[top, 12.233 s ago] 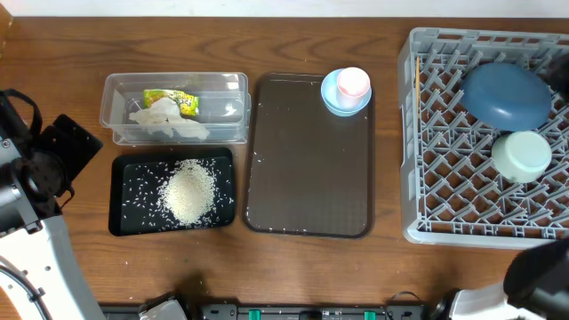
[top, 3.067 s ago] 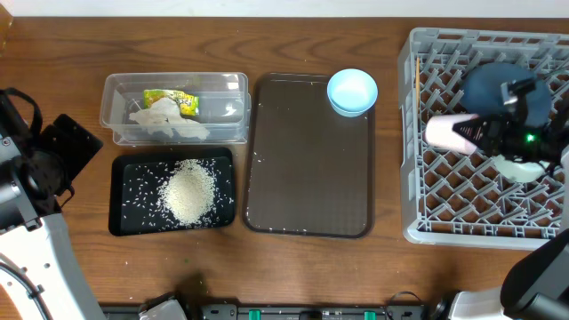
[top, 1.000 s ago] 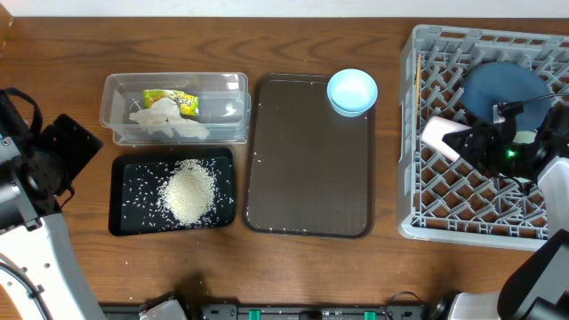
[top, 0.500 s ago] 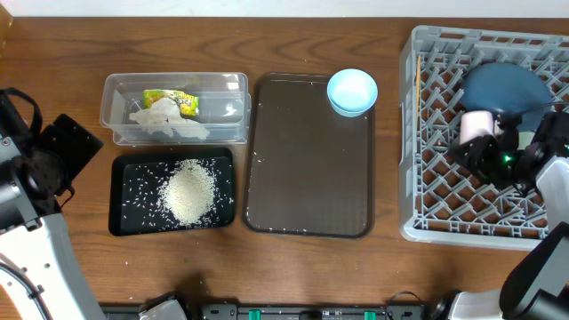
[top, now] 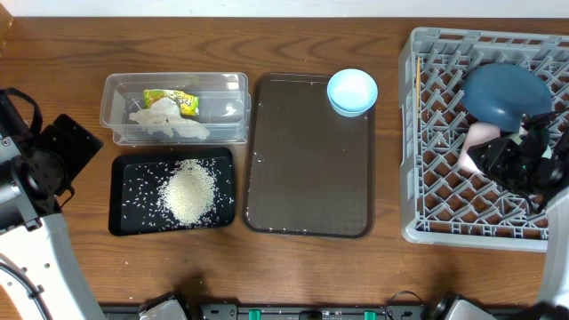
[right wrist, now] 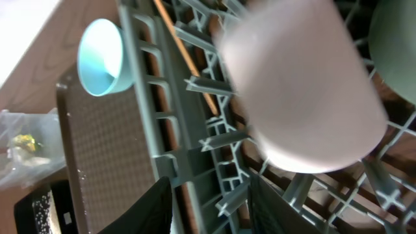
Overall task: Sort waste into correct bins and load items into the dishwasher rack
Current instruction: 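Lower the pink cup into the rack and open the right gripper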
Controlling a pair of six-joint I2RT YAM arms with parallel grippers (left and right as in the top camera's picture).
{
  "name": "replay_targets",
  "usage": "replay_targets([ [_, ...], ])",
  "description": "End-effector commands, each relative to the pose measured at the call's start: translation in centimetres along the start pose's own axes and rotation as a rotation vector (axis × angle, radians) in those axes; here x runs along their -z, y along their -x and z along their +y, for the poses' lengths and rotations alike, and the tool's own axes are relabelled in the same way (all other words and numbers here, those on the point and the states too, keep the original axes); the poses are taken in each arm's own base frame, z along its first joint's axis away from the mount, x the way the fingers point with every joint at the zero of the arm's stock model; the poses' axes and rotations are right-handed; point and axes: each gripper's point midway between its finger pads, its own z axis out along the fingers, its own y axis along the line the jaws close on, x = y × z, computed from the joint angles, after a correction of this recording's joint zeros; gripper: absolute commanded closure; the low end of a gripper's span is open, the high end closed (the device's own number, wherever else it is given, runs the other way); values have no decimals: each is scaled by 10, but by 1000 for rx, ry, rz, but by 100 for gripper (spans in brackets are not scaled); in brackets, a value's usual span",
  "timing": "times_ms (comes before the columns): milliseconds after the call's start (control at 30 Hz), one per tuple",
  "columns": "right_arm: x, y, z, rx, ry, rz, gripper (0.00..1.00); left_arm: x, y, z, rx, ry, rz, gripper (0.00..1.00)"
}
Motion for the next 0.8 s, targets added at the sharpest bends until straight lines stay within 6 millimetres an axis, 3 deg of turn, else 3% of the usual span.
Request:
replay_targets([
  [0,14,3,7,1,4,-50,65,0,2,2,1,10,-6,7],
  [267,25,34,16,48,14,-193,78,0,2,2,1,10,-6,7],
  [400,26,44,3,11,-61,-238,79,0,2,2,1,10,-6,7],
  [533,23,41,-4,-5,-98,-223,85,0,2,2,1,10,-6,7],
  [767,5,22,38,93,5,-142,87,0,2,2,1,10,-6,7],
])
